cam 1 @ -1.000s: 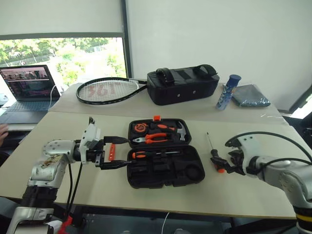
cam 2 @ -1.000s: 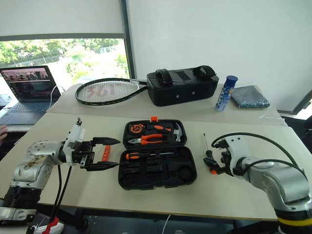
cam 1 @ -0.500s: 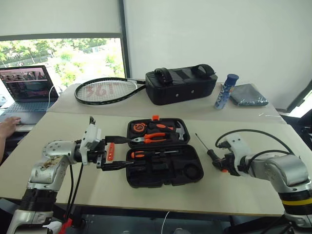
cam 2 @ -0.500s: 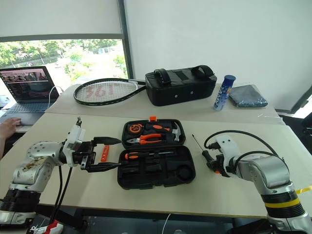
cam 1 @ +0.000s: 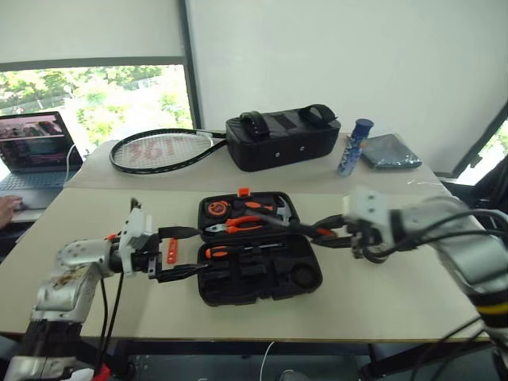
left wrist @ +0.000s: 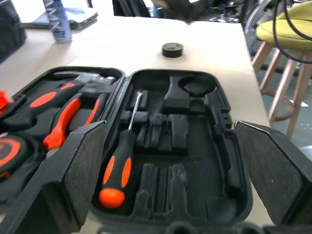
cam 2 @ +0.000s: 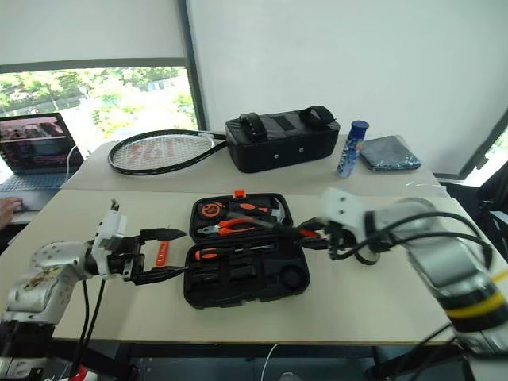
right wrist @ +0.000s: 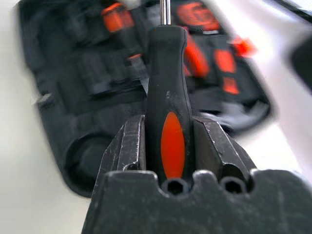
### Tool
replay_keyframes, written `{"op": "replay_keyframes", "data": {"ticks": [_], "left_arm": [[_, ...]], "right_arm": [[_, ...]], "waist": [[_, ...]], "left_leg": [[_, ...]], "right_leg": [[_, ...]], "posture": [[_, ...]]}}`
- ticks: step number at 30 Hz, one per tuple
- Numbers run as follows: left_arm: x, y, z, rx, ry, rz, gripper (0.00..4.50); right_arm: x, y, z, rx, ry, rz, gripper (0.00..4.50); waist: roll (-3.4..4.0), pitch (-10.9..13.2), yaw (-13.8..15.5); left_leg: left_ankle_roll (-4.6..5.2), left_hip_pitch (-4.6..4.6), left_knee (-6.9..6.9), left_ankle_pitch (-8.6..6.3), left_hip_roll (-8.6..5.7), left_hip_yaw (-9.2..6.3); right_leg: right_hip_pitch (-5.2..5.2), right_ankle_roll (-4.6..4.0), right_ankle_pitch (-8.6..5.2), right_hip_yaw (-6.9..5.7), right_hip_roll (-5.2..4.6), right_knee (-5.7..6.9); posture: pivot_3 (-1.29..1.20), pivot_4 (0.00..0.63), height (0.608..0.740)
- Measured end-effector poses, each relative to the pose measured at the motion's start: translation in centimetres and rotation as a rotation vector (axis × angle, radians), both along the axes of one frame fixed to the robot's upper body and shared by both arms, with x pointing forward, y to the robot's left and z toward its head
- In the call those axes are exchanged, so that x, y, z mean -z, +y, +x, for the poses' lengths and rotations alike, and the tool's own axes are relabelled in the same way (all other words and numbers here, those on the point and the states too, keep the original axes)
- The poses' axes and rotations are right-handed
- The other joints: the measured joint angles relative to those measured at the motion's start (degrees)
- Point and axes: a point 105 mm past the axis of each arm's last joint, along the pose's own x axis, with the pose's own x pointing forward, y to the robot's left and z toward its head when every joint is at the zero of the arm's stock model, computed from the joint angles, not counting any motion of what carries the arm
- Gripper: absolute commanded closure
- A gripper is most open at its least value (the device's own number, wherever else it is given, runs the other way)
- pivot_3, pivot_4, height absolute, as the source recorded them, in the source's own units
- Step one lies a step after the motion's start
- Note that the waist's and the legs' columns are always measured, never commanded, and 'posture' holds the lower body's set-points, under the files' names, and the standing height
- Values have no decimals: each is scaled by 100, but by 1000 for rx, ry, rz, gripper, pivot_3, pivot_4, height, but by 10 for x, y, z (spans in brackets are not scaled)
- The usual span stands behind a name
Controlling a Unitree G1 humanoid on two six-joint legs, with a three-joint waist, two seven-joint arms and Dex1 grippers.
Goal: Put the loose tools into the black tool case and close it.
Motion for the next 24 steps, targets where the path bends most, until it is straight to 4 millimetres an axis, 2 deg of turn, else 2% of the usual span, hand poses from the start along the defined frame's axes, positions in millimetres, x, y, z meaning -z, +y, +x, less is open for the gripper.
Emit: {"op": "replay_keyframes", "data": {"ticks": [4, 10, 24], "left_arm": [[7, 6, -4, -53, 20, -8, 0], [6, 3, -9, -68, 24, -25, 0], [9, 3, -13, -92, 34, -27, 0]], "right_arm": [[26, 18, 11, -80, 58, -156, 3461], [38, 34, 26, -50, 78, -196, 3461], [48, 16, 40, 24, 95, -283, 3461]], "waist": [[3, 2, 51], [5, 4, 146], [7, 5, 164]], "left_leg": [[0, -15, 1, 0, 2, -4], [0, -22, 0, -1, 1, -4], [-1, -9, 2, 0, 1, -3]], "right_leg": [[-11, -42, 23, -2, 3, 1], [-17, -45, 25, -7, 0, 0], [-9, -50, 29, -7, 3, 3]], "posture": [[0, 150, 740], [0, 150, 740], [0, 150, 740]]}}
